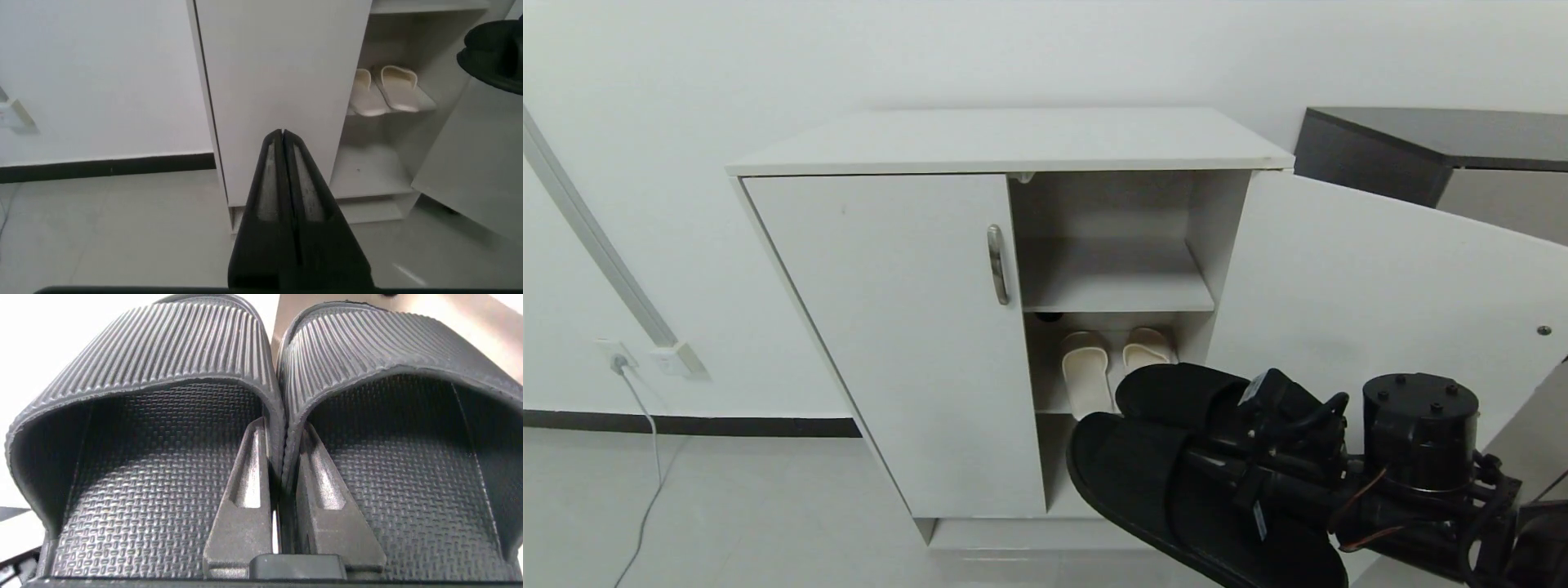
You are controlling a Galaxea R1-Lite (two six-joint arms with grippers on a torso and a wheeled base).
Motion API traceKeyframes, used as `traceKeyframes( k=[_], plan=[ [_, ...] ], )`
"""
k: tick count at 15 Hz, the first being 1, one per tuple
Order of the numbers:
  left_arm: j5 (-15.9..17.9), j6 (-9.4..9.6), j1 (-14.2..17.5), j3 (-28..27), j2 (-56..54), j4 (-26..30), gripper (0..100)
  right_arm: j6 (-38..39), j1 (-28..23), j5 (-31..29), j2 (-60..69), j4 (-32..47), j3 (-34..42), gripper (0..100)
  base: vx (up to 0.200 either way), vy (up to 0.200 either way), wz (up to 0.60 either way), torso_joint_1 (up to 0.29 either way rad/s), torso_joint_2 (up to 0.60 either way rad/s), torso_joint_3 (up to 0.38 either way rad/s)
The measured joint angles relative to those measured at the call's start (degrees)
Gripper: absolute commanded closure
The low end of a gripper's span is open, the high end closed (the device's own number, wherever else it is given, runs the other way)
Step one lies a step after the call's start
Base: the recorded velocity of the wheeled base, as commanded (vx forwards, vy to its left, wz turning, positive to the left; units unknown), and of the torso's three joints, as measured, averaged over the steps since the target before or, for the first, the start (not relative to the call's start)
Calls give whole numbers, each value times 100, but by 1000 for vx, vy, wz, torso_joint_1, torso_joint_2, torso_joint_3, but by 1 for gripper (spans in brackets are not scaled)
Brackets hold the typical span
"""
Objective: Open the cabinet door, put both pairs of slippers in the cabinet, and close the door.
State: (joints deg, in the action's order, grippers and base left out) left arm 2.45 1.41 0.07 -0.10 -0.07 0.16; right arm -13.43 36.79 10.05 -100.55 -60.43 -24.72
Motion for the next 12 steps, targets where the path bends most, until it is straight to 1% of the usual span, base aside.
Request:
traceKeyframes(
  k=[4, 5, 8, 12],
  plan=[
    [1, 0, 0, 0, 0, 0, 100, 0, 0, -12, -96, -244, 37, 100, 0, 0, 0, -26, 438, 414],
    [0, 0, 0, 2, 0, 5, 100, -20, 0, -12, -110, -250, 56, 100, 0, 0, 0, 2, 276, 276],
    [0, 0, -2, 2, 0, 0, 100, -104, 0, -6, -130, -268, 77, 100, 0, 0, 0, -1, 103, 102],
    [0, 0, 0, 0, 0, 0, 100, -104, 4, 33, -135, -274, 119, 100, 0, 0, 0, 0, 0, 0]
  ],
)
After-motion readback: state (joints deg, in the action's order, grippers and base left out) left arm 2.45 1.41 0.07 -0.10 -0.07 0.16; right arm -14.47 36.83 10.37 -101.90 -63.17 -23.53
